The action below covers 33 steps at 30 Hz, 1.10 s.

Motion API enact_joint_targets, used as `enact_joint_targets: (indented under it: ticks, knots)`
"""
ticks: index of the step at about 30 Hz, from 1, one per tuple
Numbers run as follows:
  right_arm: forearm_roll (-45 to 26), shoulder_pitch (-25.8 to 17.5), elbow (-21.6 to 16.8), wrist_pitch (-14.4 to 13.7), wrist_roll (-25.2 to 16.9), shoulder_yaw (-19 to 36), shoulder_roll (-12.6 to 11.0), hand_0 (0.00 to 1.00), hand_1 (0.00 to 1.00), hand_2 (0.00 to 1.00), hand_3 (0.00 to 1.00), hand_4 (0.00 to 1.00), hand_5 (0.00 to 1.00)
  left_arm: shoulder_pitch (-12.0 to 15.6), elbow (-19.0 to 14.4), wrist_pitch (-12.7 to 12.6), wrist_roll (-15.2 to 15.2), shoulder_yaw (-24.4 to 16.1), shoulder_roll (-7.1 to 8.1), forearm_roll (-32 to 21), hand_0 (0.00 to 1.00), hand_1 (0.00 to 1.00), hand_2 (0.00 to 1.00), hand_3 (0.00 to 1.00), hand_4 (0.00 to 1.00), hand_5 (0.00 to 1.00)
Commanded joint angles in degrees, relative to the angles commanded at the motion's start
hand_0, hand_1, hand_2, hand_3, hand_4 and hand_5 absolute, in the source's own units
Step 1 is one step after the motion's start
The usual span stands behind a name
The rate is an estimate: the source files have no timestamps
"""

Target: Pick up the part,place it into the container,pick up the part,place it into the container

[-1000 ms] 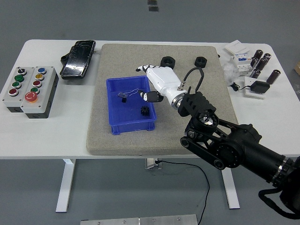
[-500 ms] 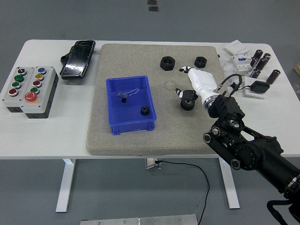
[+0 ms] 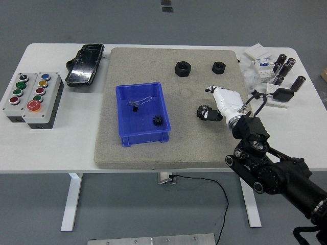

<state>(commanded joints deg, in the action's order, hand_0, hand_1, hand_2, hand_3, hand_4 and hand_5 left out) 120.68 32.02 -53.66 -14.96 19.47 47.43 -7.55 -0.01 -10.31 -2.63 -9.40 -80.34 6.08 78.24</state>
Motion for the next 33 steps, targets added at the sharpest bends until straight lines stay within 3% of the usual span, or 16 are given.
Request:
enact_joint_targets:
  ticks: [1, 2, 7, 8, 25, 26, 31, 32, 33]
  knots:
    - [-0.08, 0.08, 0.43, 0.18, -0.11, -0.19, 0.01, 0.408, 0.675, 0.783, 0.779, 0.832, 0.444, -0.04, 0.00, -0.02, 0.09, 0.00, 0.02, -0.07, 0.675, 0.672, 0.593, 0.620, 0.713, 0.306]
    - [-0.18, 0.15, 0.77, 0.31, -0.20, -0.38, 0.03, 0.411, 0.678, 0.785, 0.781, 0.938, 0.673, -0.07, 0.00, -0.03, 0.16, 0.04, 0.04, -0.12, 0.675, 0.671, 0.591, 0.618, 0.709, 0.307]
    - [-1.06, 0.41, 2.14, 0.73, -0.49, -1.58, 0.20, 0.411, 0.678, 0.785, 0.781, 0.938, 0.673, -0.24, 0.00, -0.02, 0.37, 0.28, 0.08, -0.12, 0.675, 0.671, 0.591, 0.618, 0.709, 0.307]
    - [-1.21, 0.44, 2.24, 0.74, -0.51, -1.78, 0.23, 0.410, 0.676, 0.781, 0.783, 0.965, 0.725, -0.23, 0.00, -0.01, 0.35, 0.30, 0.06, -0.06, 0.675, 0.671, 0.590, 0.617, 0.704, 0.307]
    - [-2.83, 0.88, 4.16, 0.34, -0.92, -5.28, 0.79, 0.406, 0.664, 0.760, 0.774, 0.939, 0.720, -0.16, 0.00, 0.17, 0.19, 0.71, 0.07, 0.15, 0.675, 0.671, 0.591, 0.615, 0.706, 0.308]
    - [-2.91, 0.90, 4.35, 0.30, -0.93, -5.33, 0.80, 0.394, 0.638, 0.673, 0.738, 0.762, 0.490, -0.15, 0.00, 0.17, 0.19, 0.74, 0.08, 0.13, 0.675, 0.671, 0.591, 0.615, 0.700, 0.304]
    - [-3.20, 0.91, 4.81, -0.82, -1.40, -5.50, 0.71, 0.394, 0.638, 0.673, 0.738, 0.762, 0.490, -0.13, 0.00, 0.20, 0.17, 0.76, 0.07, 0.07, 0.675, 0.671, 0.591, 0.615, 0.700, 0.304]
    - [-3.14, 0.91, 4.81, -1.17, -1.49, -5.59, 0.70, 0.361, 0.551, 0.549, 0.689, 0.429, 0.198, -0.14, 0.00, 0.20, 0.20, 0.79, 0.06, 0.01, 0.675, 0.671, 0.590, 0.614, 0.693, 0.306]
    - [-3.05, 0.90, 4.81, -1.34, -1.49, -5.67, 0.69, 0.361, 0.551, 0.549, 0.689, 0.429, 0.198, -0.15, 0.00, 0.19, 0.23, 0.84, 0.05, -0.05, 0.675, 0.671, 0.590, 0.614, 0.693, 0.306]
